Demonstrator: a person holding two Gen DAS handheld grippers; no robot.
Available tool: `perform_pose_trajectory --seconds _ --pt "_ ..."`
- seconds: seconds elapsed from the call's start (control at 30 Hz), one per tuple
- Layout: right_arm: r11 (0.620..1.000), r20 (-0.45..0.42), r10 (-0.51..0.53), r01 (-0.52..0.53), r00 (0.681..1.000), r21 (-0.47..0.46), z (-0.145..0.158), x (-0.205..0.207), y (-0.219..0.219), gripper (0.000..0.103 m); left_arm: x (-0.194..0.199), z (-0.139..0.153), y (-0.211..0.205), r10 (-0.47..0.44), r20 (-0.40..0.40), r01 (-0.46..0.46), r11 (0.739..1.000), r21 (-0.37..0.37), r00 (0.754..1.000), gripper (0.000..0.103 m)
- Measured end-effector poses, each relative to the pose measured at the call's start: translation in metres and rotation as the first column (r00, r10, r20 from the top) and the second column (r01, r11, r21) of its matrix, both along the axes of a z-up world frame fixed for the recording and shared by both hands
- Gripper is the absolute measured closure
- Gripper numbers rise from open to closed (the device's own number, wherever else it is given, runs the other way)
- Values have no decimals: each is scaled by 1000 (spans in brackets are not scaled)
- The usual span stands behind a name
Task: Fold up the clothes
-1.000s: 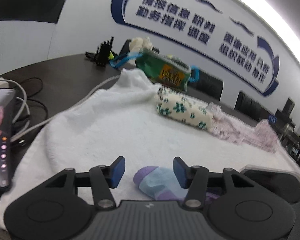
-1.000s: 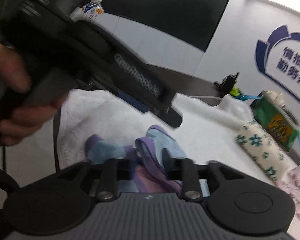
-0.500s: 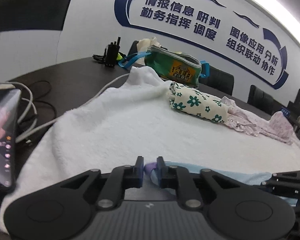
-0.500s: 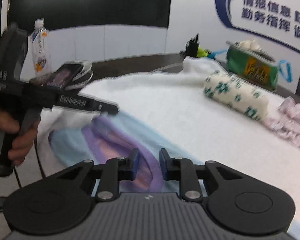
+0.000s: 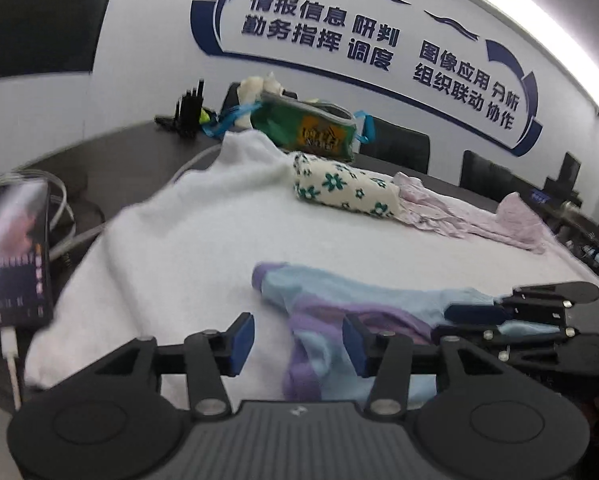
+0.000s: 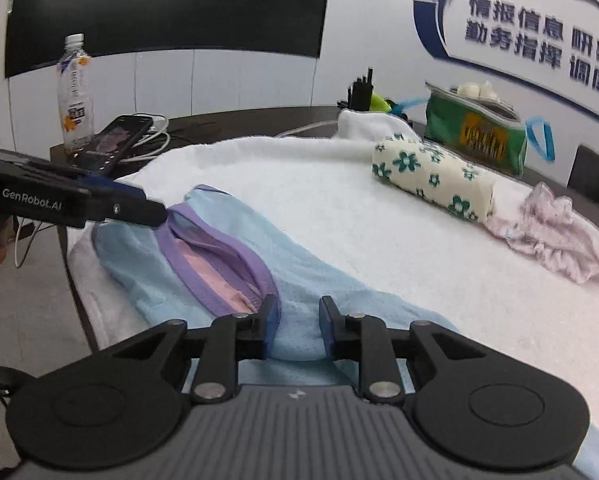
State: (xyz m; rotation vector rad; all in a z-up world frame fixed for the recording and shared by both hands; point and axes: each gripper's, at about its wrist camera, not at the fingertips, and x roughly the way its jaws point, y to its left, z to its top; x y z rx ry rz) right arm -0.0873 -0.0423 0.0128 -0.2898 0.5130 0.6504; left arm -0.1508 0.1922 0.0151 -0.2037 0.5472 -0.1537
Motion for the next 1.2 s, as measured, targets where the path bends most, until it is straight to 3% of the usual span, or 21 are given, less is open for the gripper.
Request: perform_pose_trajectory --seconds 0.03,0.07,0.13,0.2,0.37,0.43,0.57,0.73,0.93,1.03,1.2 --pt "1000 2 5 -5 1000 20 3 1 1 78 -1 -2 2 -1 -7 1 1000 -1 1000 64" --pt "999 4 10 -10 1000 40 7 3 1 78 1 -3 4 1 -16 -1 1000 -11 1000 79" --pt "998 13 20 -20 1000 66 12 5 4 78 8 -7 9 24 -42 -26 999 -47 999 98" --pt "998 28 40 -41 999 56 11 5 12 78 12 -10 14 64 -61 -69 994 -82 996 99" --pt "993 38 100 -102 994 61 7 0 25 76 12 -11 18 98 -66 -102 992 -74 993 99" --pt "990 54 126 -129 991 55 8 -2 31 71 9 -9 21 111 -71 -118 989 -94 991 93" --pt "972 95 232 -233 968 9 11 -1 46 58 4 -4 28 135 -59 -140 985 -104 989 91" --pt "946 90 316 -307 944 -107 7 10 78 59 1 -2 33 159 -61 -164 982 -92 985 90" --pt "924 26 367 -361 930 -124 3 13 104 59 -2 -3 37 170 -54 -174 982 -71 984 84" --pt "927 -16 358 -357 934 -115 -5 14 110 70 -2 -4 41 168 -53 -172 982 -77 984 84" --pt "941 8 326 -324 945 -98 -10 3 111 87 -2 -5 44 161 -49 -164 983 -80 986 84"
